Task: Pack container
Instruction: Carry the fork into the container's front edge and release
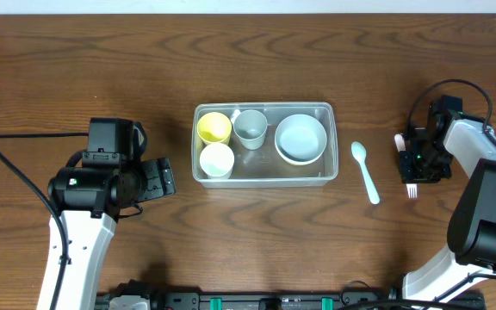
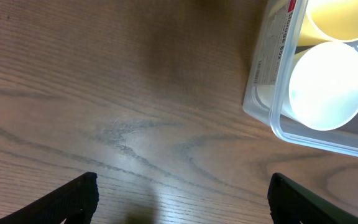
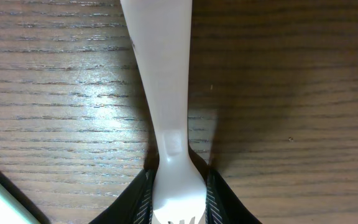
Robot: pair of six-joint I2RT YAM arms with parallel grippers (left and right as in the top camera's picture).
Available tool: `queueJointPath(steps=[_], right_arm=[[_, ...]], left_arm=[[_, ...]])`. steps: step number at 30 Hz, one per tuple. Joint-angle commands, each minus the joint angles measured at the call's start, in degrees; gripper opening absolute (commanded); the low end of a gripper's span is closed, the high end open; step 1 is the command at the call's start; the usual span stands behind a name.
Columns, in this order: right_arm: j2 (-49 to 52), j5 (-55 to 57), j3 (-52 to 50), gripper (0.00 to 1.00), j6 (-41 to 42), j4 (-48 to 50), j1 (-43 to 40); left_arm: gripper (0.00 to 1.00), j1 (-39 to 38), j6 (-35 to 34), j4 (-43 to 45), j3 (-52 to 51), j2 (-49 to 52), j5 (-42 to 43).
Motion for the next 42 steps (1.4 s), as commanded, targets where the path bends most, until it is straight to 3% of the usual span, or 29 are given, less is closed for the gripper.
queueJointPath(steps=[1, 18, 28, 35, 38, 42], right_arm=[[3.13, -1.14, -1.46, 0.20, 0.17, 0.74, -0.37], [1.57, -1.27, -0.13, 0.10, 6.62, 1.55, -0.13], [-10.69, -2.99, 3.15, 0.10, 8.09, 0.15, 4.00], [-24.11, -7.02, 7.02, 0.07, 4.37, -2.23, 13.79], [-28.61, -7.69, 8.22, 0.03, -1.44, -2.45, 21.51], [-30.91, -8.00, 8.28, 0.05, -12.72, -3.82, 32.85]], left_arm=[[0.87, 0.24, -0.55, -0.28, -0.02, -0.04, 0.20], [0.87, 0.24, -0.52, -0.28, -0.02, -0.04, 0.20], [0.87, 0.24, -0.55, -0.28, -0.02, -0.04, 0.20], [0.87, 0.24, -0.52, -0.28, -0.02, -0.04, 0.20], [0.87, 0.24, -0.52, -0.28, -0.02, -0.04, 0.20], [0.87, 0.24, -0.55, -0.28, -0.02, -0.04, 0.20]])
